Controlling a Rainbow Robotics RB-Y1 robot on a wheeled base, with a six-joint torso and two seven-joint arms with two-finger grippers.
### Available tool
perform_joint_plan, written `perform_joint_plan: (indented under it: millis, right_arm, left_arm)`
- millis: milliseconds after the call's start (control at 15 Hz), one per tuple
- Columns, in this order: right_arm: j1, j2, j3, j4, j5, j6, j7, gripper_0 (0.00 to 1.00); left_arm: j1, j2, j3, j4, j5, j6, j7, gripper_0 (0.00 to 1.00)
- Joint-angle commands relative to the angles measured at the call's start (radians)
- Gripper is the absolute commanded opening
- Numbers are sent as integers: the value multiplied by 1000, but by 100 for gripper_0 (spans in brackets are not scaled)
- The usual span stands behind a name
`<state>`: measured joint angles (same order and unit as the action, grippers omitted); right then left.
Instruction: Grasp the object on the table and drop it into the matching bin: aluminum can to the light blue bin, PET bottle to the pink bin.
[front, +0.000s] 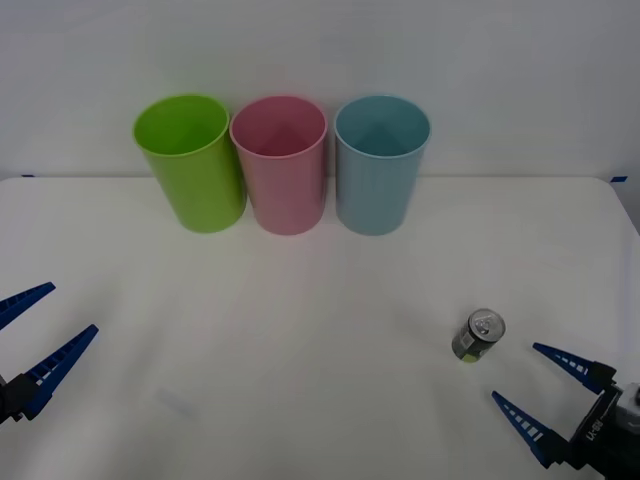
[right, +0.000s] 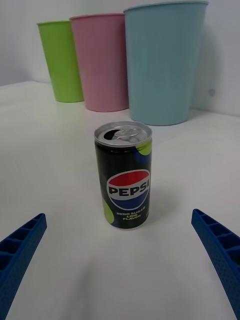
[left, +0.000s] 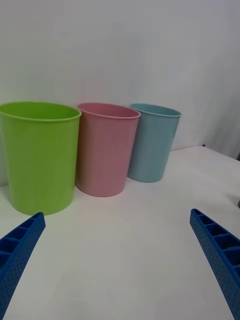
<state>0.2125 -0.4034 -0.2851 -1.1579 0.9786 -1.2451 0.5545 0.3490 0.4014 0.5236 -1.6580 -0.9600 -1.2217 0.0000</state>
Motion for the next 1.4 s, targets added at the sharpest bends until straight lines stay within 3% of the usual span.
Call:
perform_joint_plan:
  millis: [67, 800, 1400]
  right_arm:
    - [-19, 26, 15, 0, 3, 33, 12, 100]
    - [-100, 112, 70, 0, 43, 176, 35, 100]
    - [-131, 130, 115, 0, 43, 259, 50, 100]
  left_arm:
    - [0, 0, 0, 0, 0, 0, 0, 100]
    - [0, 0, 0, 0, 0, 0, 0, 100]
    - [0, 0, 0, 0, 0, 0, 0, 100]
